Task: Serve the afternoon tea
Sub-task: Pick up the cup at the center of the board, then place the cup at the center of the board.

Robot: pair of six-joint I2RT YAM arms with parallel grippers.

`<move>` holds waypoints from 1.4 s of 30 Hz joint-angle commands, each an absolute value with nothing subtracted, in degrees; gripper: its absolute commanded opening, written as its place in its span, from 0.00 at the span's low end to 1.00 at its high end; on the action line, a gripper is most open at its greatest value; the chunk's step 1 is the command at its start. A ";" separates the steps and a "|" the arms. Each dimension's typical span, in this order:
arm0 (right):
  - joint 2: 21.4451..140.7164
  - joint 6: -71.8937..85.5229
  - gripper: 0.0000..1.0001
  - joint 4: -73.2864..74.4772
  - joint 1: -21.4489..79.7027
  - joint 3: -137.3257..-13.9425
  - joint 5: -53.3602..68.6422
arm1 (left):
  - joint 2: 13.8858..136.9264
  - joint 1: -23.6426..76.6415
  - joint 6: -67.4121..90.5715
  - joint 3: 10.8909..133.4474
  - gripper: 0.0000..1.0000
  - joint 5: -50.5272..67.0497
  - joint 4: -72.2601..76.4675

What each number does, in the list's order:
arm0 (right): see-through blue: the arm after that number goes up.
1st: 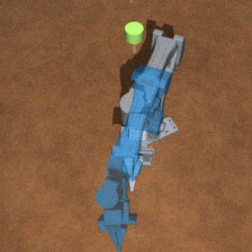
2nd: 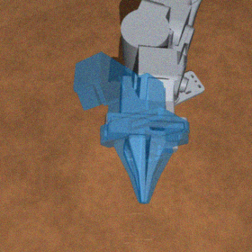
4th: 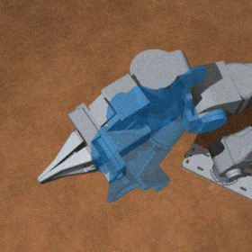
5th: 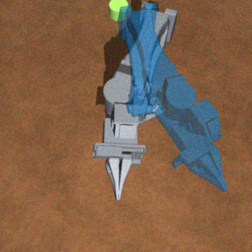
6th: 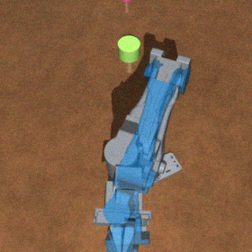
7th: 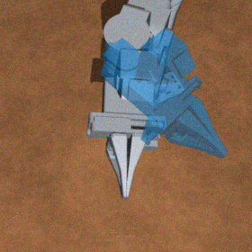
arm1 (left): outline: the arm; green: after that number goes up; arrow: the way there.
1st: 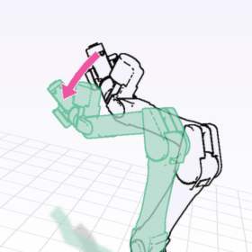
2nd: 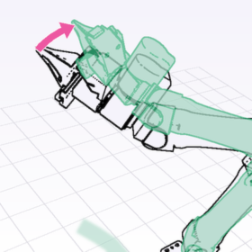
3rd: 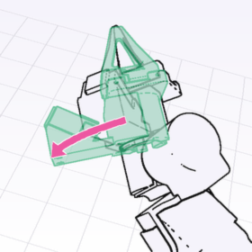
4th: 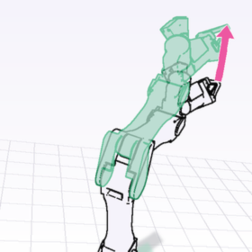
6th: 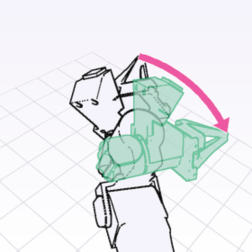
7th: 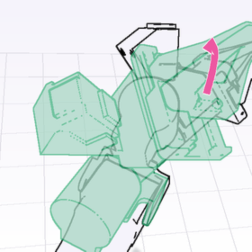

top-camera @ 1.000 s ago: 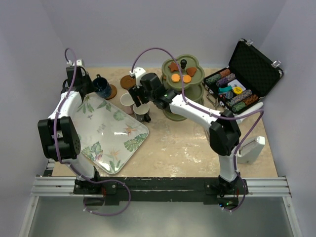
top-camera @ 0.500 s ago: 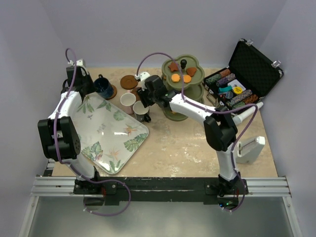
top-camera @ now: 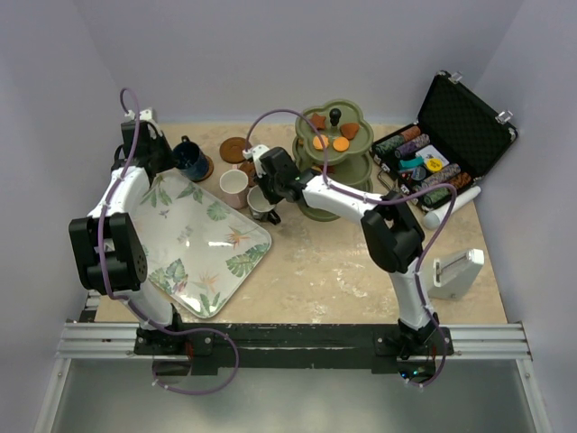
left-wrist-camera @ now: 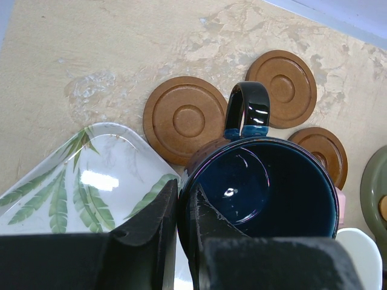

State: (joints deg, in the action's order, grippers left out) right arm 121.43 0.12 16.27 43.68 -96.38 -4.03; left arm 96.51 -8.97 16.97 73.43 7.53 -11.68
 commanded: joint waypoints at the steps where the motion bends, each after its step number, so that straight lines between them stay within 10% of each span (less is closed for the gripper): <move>1: 114.62 -0.80 0.01 17.66 43.51 -96.68 -9.22 | 93.87 -8.96 18.11 75.23 0.00 9.67 -6.86; 22: 93.43 14.15 0.00 29.09 53.17 -78.49 -7.74 | 93.43 -8.88 18.46 75.41 0.00 11.16 -6.86; 42: 99.31 18.81 0.00 23.20 64.95 -75.67 -9.49 | 92.99 -8.88 18.54 75.41 0.00 11.60 -6.94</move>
State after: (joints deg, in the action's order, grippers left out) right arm 98.63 16.95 26.83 63.66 -73.54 -7.99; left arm 96.51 -8.97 16.99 73.43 9.85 -11.66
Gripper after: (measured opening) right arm 0.198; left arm 0.143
